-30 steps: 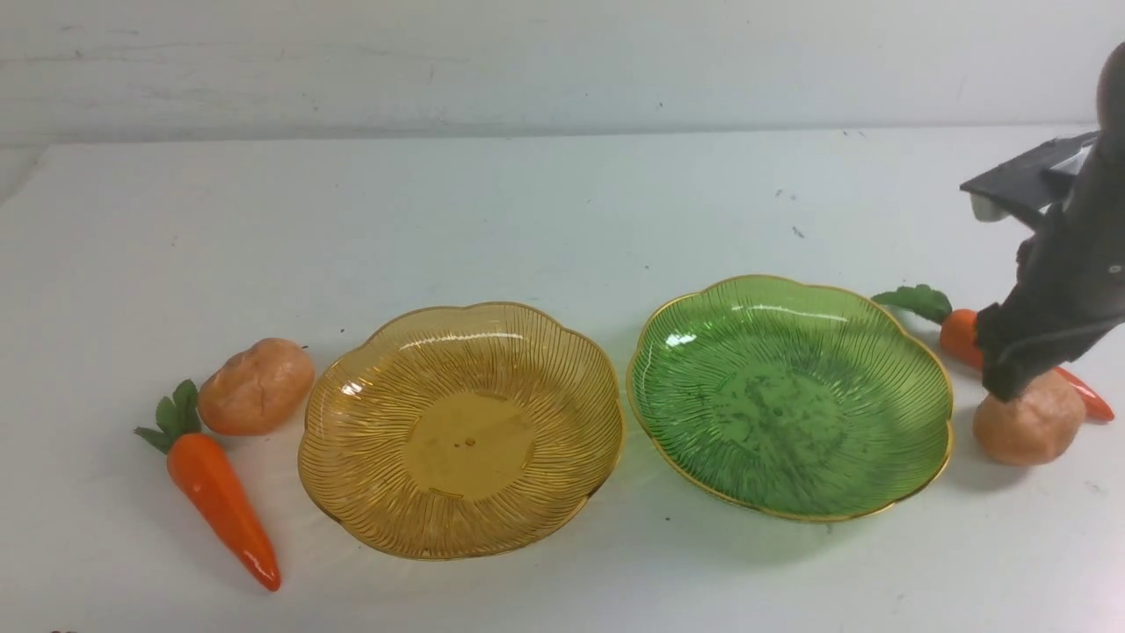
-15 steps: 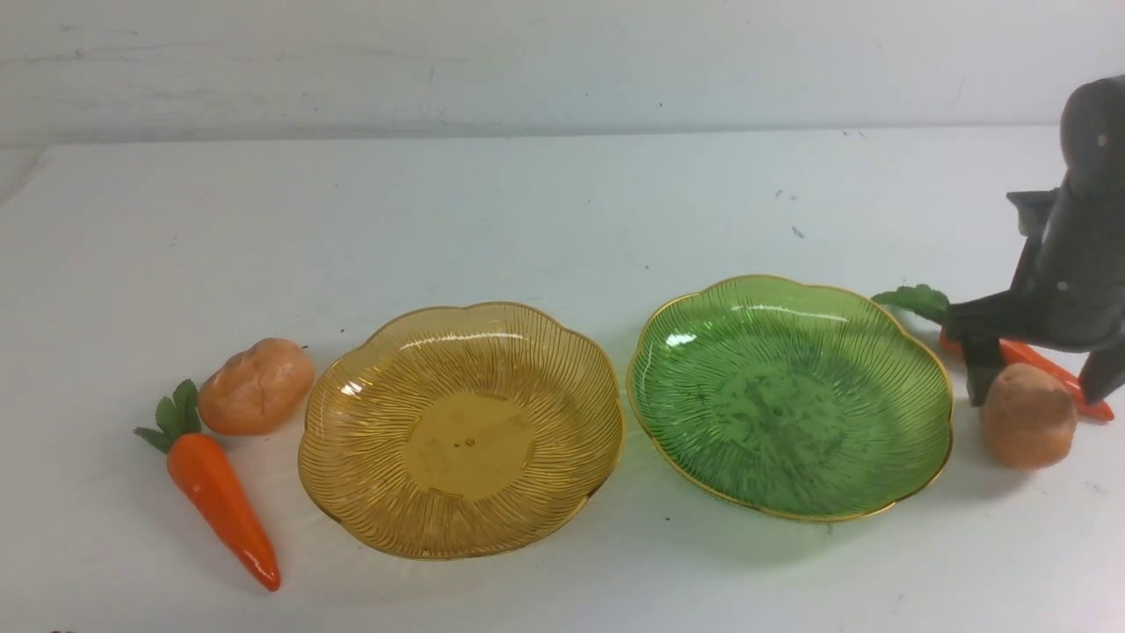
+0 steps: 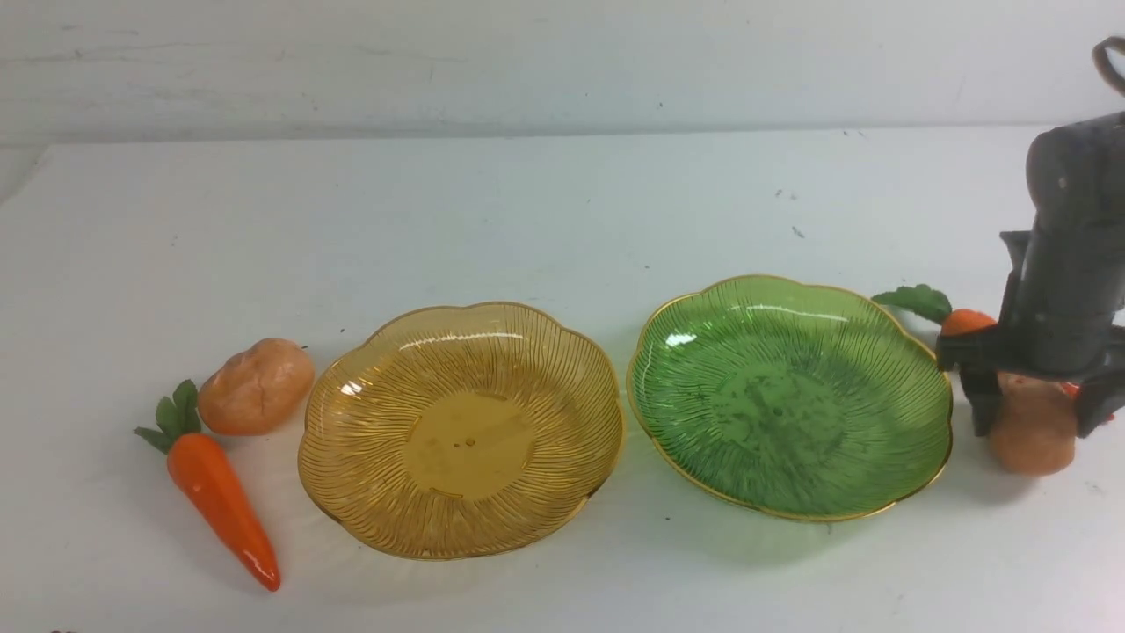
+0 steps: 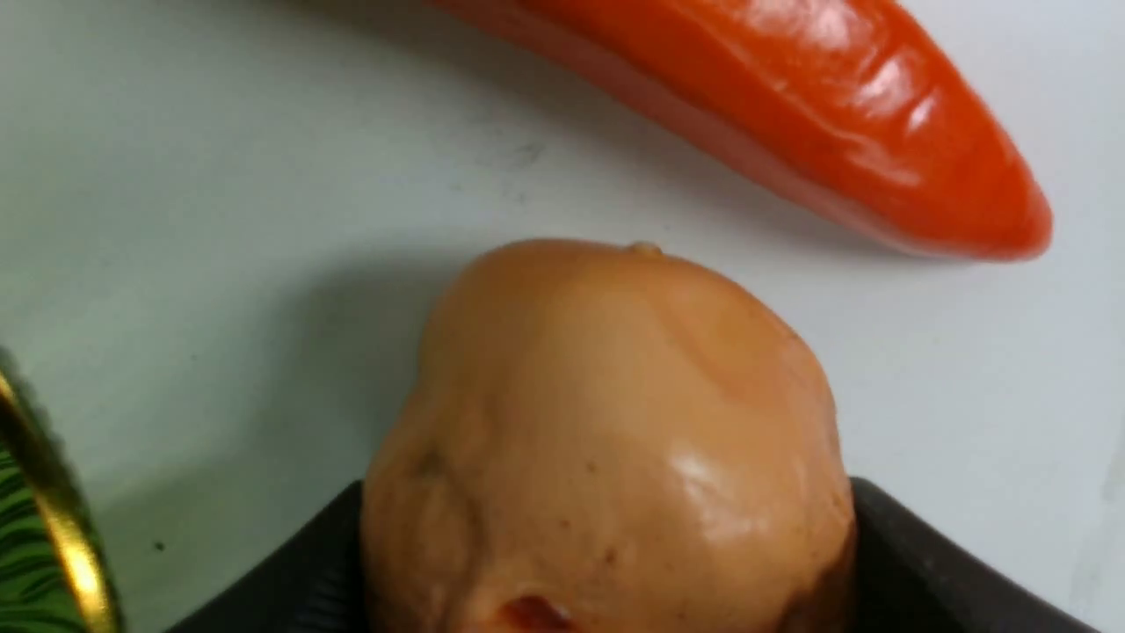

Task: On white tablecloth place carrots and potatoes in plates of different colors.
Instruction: 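Put the potato onto the plate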

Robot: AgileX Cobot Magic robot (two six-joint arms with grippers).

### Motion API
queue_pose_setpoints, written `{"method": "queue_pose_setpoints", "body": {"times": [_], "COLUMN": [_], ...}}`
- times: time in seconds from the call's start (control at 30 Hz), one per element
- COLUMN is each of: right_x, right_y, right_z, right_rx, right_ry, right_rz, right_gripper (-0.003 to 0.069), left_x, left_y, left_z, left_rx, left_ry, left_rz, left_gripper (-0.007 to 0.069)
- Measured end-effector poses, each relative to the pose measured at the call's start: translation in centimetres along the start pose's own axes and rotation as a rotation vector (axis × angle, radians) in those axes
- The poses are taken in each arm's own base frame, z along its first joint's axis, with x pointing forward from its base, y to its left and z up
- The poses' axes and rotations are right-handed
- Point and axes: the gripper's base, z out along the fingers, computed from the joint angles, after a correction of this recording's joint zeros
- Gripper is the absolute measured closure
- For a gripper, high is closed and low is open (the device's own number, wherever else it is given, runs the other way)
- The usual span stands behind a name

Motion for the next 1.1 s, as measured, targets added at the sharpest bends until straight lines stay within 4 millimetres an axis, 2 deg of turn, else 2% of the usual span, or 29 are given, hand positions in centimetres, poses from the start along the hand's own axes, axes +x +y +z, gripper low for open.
{"method": "queue_pose_setpoints", "body": {"times": [0.13,0.2,0.3,0.37,0.47,0.63,0.77,0.97,1.0,1.1], "right_x": [-0.5,-0.3,1.0,2.0,2.9,3.3,3.4,3.2,3.0,3.0], "right_y": [-0.9,-1.3,-1.5,-0.7,1.6,5.5,8.4,10.7,10.9,10.8], "right_z": [-1.7,-3.8,-8.3,-10.5,-11.7,-11.4,-10.0,-7.3,-6.6,-6.4], "right_rx": [0.053,0.032,-0.098,-0.229,-0.348,-0.401,-0.392,-0.331,-0.316,-0.301], "right_ry": [-0.071,-0.121,-0.2,-0.218,-0.217,-0.233,-0.227,-0.194,-0.181,-0.178], "right_rz": [-0.059,-0.056,-0.004,-0.013,-0.093,-0.213,-0.29,-0.364,-0.37,-0.377], "right_gripper": [0.0111,0.0111,0.0111,0.0111,0.0111,0.0111,0.0111,0.0111,0.0094,0.0039], "left_x": [0.0,0.0,0.0,0.0,0.0,0.0,0.0,0.0,0.0,0.0], "left_y": [0.0,0.0,0.0,0.0,0.0,0.0,0.0,0.0,0.0,0.0], "left_z": [0.0,0.0,0.0,0.0,0.0,0.0,0.0,0.0,0.0,0.0], "left_rx": [0.0,0.0,0.0,0.0,0.0,0.0,0.0,0.0,0.0,0.0], "left_ry": [0.0,0.0,0.0,0.0,0.0,0.0,0.0,0.0,0.0,0.0], "left_rz": [0.0,0.0,0.0,0.0,0.0,0.0,0.0,0.0,0.0,0.0], "left_gripper": [0.0628,0.0628,0.0628,0.0628,0.0628,0.0628,0.0628,0.0628,0.0628,0.0628]}}
